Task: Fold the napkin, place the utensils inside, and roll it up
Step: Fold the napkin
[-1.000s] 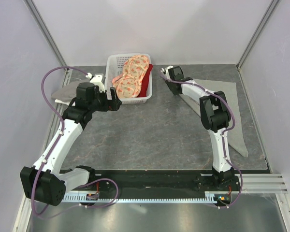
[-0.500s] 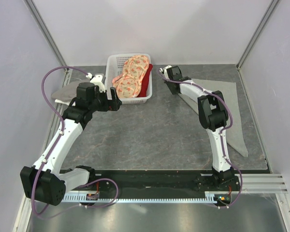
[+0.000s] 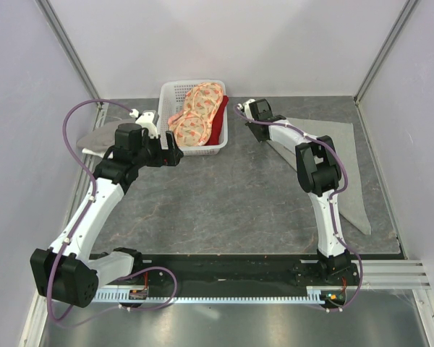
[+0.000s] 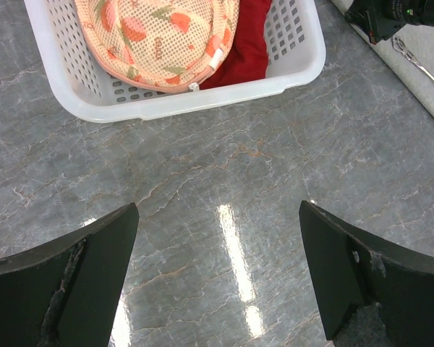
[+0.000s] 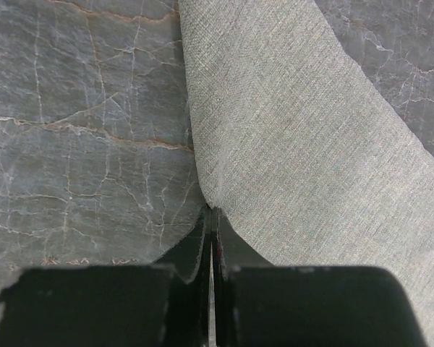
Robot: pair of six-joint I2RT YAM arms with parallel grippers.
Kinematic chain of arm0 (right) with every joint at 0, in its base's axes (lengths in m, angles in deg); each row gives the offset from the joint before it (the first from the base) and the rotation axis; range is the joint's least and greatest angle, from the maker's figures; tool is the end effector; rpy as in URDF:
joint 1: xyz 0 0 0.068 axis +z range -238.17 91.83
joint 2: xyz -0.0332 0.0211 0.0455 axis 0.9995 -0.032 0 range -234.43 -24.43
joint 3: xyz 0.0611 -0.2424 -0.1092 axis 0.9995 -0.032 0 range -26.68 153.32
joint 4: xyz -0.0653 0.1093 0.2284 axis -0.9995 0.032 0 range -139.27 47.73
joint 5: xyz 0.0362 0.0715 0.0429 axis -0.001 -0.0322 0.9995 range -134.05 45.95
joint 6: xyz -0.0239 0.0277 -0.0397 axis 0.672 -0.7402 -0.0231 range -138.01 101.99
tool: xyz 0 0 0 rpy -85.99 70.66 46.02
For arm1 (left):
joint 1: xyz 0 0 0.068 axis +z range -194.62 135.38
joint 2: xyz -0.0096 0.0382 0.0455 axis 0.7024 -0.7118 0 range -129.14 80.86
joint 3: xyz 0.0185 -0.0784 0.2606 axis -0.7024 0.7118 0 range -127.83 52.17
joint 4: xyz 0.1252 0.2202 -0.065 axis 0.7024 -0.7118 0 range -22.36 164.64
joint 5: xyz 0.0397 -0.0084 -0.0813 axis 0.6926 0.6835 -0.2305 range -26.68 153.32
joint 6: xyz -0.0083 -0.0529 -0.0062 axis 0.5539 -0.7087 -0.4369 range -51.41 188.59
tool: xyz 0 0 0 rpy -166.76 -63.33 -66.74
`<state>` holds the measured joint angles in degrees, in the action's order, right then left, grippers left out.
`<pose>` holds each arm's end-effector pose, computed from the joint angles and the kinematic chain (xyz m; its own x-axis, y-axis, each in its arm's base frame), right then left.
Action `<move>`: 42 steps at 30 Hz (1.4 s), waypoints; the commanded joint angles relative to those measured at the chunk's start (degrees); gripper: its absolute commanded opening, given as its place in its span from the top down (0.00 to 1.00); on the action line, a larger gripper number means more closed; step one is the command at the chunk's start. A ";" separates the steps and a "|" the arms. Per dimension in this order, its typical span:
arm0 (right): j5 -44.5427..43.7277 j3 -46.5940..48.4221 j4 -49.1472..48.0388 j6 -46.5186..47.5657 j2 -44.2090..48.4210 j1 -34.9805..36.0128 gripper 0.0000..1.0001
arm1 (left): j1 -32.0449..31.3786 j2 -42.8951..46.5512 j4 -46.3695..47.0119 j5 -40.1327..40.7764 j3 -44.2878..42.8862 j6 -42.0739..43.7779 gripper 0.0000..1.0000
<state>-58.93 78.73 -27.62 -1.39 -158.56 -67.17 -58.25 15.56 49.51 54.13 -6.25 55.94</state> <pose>0.4857 0.1765 0.1543 -0.6336 -0.5393 -0.5547 -0.3910 0.8419 -0.3719 0.2443 -0.0650 0.3257 -0.5824 -0.0812 -0.8088 0.2426 0.9323 -0.2683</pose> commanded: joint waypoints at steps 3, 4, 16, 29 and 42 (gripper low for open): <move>5.37 -2.39 5.16 0.69 -0.62 -0.16 1.00 | -0.08 0.96 2.27 -0.83 -0.03 -0.54 0.00; 5.56 -3.18 5.42 0.61 -0.09 -0.16 1.00 | -0.08 0.96 2.45 -0.83 0.05 -0.54 0.00; 8.28 -20.58 4.46 -2.91 10.90 1.24 1.00 | -0.08 0.87 3.15 -3.55 0.14 -3.17 0.00; 10.13 -40.09 2.78 -11.95 24.43 9.24 1.00 | -0.08 3.24 4.29 -4.08 3.74 -8.71 0.00; 11.53 -43.89 2.34 -21.27 26.90 26.71 1.00 | -0.08 6.50 2.27 -4.52 5.59 -8.63 0.00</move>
<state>-53.38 35.73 -31.22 -16.36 -128.39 -46.26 -58.25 19.71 51.81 50.09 -0.59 48.14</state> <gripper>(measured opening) 0.009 0.996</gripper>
